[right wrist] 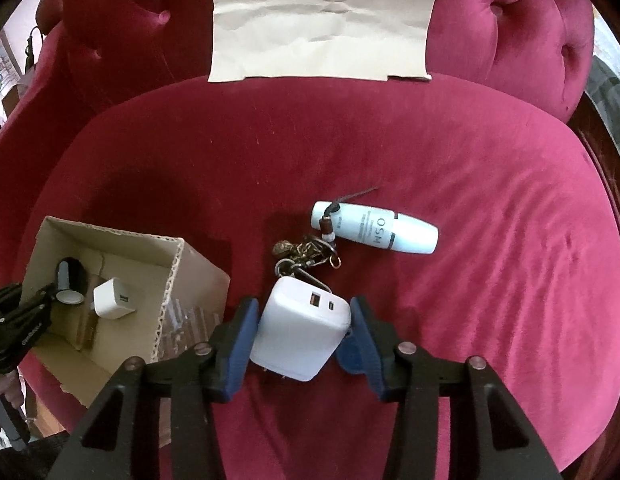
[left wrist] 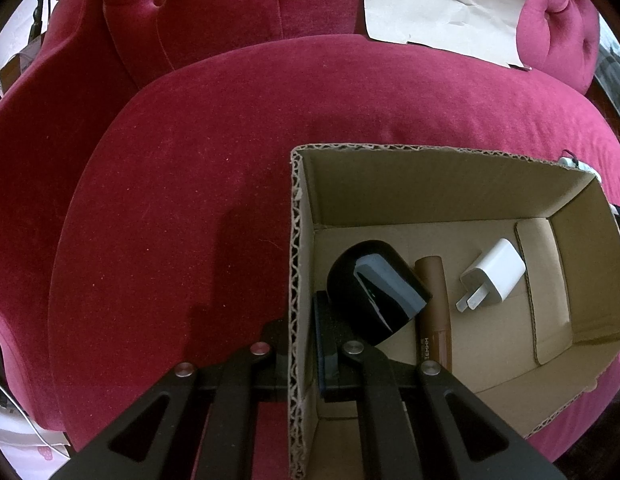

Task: Organize rigid objects
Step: 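Lift the large white charger with the right tool and carry it over the box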

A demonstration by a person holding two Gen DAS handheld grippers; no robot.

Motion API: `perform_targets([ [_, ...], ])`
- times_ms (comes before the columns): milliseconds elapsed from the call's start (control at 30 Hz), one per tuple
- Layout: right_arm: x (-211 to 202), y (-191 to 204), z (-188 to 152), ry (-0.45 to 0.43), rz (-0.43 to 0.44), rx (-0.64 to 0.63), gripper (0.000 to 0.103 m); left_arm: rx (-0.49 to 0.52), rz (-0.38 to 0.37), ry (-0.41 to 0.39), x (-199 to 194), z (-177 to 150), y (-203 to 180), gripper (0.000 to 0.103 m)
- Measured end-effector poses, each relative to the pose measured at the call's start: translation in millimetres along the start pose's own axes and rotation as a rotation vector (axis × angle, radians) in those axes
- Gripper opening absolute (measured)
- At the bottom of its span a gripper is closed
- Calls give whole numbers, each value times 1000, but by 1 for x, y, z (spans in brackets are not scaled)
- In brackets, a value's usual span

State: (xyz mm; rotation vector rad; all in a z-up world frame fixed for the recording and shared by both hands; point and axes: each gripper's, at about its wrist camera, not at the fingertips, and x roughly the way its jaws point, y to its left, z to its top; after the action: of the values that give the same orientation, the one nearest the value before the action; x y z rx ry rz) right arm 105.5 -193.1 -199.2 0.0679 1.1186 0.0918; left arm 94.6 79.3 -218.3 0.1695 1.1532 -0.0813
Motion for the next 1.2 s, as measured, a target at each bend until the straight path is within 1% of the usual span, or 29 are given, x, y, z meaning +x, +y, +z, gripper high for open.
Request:
perform_targets([
  [433, -30, 0, 0, -51, -19, -10, 50, 1, 4, 0, -1, 1, -2, 6],
  [667, -44, 4, 4, -87, -37, -9, 51, -2, 4, -5, -1, 0, -2, 6],
  [767, -54, 8, 7, -115, -47, -20, 50, -2, 3, -5, -1, -1, -2, 6],
  [933, -68, 18, 12, -146, -42, -33, 51, -4, 2, -7, -1, -1, -1, 6],
  [1200, -83, 37, 20, -178, -13, -59, 51, -5, 1, -9, -2, -2, 0, 6],
])
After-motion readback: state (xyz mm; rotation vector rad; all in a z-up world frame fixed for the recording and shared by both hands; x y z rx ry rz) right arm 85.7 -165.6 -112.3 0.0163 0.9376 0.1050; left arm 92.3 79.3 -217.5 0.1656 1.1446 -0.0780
